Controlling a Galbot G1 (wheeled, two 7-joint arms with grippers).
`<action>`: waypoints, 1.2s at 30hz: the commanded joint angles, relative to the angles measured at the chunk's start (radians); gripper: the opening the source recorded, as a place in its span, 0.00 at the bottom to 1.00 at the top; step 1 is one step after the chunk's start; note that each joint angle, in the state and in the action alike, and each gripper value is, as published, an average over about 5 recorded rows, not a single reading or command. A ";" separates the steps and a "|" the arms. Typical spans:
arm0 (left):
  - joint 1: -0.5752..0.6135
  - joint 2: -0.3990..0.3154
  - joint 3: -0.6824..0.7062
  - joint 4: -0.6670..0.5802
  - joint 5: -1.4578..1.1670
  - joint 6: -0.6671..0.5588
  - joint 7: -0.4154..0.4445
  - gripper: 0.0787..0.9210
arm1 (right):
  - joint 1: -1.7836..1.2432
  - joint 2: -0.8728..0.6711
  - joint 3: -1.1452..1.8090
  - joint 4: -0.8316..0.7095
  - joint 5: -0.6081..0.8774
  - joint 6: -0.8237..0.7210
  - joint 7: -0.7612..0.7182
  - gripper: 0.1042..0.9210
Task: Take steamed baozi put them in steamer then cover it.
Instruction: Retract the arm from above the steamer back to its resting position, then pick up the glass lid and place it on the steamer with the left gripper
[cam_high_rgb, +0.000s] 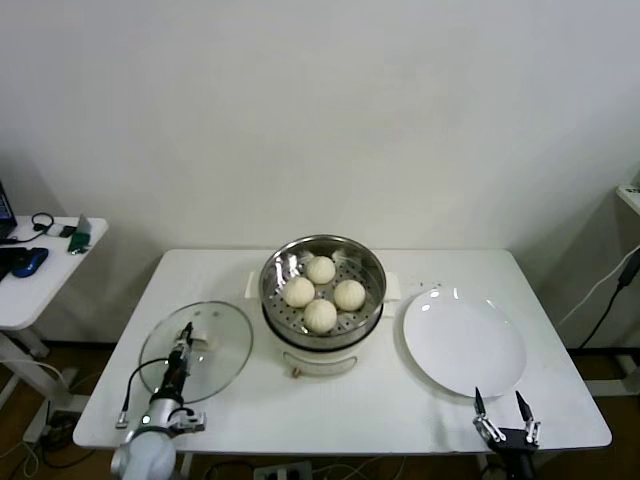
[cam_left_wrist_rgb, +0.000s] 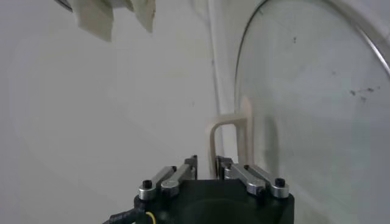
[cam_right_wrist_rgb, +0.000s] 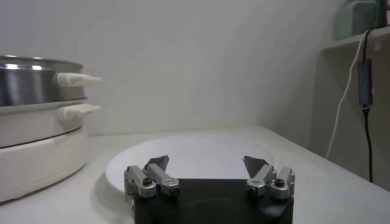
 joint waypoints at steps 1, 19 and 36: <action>-0.008 0.005 0.000 0.012 0.000 -0.010 -0.008 0.21 | -0.001 0.002 0.000 -0.003 -0.004 0.003 0.001 0.88; 0.133 0.206 0.003 -0.518 -0.413 0.299 0.297 0.07 | 0.003 -0.003 0.028 0.035 -0.059 -0.072 0.030 0.88; 0.011 0.240 0.346 -0.801 -0.351 0.733 0.422 0.07 | 0.018 -0.006 0.025 0.102 -0.149 -0.146 0.024 0.88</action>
